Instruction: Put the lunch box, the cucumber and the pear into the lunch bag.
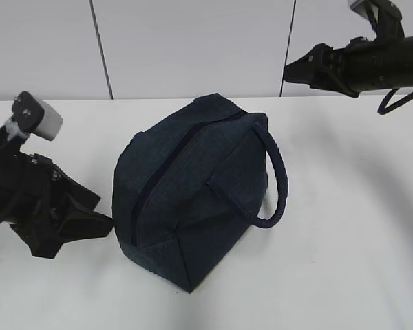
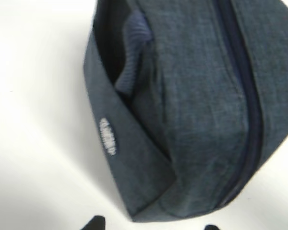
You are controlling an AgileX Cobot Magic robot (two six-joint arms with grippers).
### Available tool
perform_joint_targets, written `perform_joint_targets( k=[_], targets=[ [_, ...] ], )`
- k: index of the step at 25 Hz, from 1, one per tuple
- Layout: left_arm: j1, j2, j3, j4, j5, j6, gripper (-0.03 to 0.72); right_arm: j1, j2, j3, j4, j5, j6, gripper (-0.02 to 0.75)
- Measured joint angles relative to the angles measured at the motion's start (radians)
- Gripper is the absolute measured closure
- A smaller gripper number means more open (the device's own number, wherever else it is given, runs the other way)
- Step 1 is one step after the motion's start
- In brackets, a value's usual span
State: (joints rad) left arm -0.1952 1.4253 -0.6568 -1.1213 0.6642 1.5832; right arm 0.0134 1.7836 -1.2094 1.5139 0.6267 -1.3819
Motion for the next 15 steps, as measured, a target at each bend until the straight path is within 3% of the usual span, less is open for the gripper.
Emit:
perform_joint_targets(
  k=[4, 10, 12, 15],
  targets=[
    [0.0, -0.154, 0.0, 0.238, -0.088, -0.298, 0.321, 0.0, -0.09, 0.0, -0.254, 0.035, 0.188, 0.242],
    [0.0, -0.408, 0.001, 0.546, -0.102, -0.777, 0.335, 0.0, -0.21, 0.001, -0.861, 0.096, 0.71, 0.276],
    [0.0, -0.493, 0.001, 0.657, -0.072, -0.897, 0.337, 0.0, -0.259, 0.018, -0.985, 0.112, 0.84, 0.277],
    [0.0, -0.61, 0.003, 0.78, 0.006, -1.058, 0.339, 0.0, -0.348, 0.062, -1.049, 0.139, 0.925, 0.278]
  ],
)
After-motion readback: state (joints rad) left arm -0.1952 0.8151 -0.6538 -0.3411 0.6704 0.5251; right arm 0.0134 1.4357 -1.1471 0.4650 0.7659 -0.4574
